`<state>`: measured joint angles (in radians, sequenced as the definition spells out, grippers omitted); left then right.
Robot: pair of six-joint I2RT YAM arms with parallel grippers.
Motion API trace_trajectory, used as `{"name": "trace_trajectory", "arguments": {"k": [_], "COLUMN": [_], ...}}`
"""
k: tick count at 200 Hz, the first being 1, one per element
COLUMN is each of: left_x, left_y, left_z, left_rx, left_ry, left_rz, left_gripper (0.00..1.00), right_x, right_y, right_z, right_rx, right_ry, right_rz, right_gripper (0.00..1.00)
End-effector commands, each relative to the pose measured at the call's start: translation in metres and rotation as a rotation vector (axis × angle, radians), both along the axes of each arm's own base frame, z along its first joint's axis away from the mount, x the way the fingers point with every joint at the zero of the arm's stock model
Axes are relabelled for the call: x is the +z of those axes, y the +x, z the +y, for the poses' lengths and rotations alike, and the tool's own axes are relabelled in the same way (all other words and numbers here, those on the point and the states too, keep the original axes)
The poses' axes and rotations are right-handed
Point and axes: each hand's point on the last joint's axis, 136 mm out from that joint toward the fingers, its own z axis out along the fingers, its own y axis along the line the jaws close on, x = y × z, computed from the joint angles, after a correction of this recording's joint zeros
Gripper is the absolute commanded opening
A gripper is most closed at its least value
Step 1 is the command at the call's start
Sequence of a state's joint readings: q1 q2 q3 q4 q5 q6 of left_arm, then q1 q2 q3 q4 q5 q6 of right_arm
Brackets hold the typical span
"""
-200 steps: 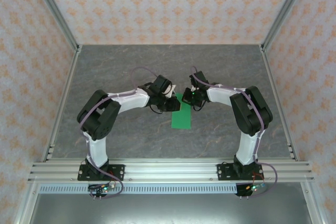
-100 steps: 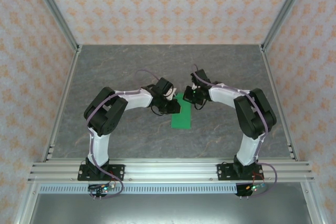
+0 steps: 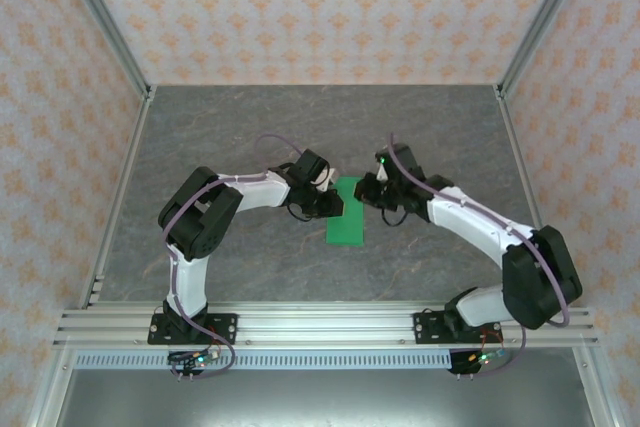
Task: Fold a paper plane with a square sheet of paper (fold left side to right side)
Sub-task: Hold the square sheet of paper at the center of the table.
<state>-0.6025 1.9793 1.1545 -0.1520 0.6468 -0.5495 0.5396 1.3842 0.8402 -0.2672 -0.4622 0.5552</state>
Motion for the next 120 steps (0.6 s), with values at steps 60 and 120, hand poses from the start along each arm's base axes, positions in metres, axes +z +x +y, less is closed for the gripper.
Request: {"name": "trace_trajectory", "arguments": {"k": [60, 120], "left_x": [-0.013, 0.004], "left_y": [-0.019, -0.004], "left_z": [0.009, 0.008], "left_rx": [-0.007, -0.014], "left_ry": [0.089, 0.097], "left_rz": [0.044, 0.004], "left_gripper": [0.17, 0.18], "right_x": [-0.085, -0.119], "right_y": [-0.047, -0.074], "right_z": [0.008, -0.024], "right_rx": [0.016, 0.021], "right_ry": [-0.1, -0.285], "right_rz": [0.267, 0.396], "right_gripper": [0.08, 0.07]}}
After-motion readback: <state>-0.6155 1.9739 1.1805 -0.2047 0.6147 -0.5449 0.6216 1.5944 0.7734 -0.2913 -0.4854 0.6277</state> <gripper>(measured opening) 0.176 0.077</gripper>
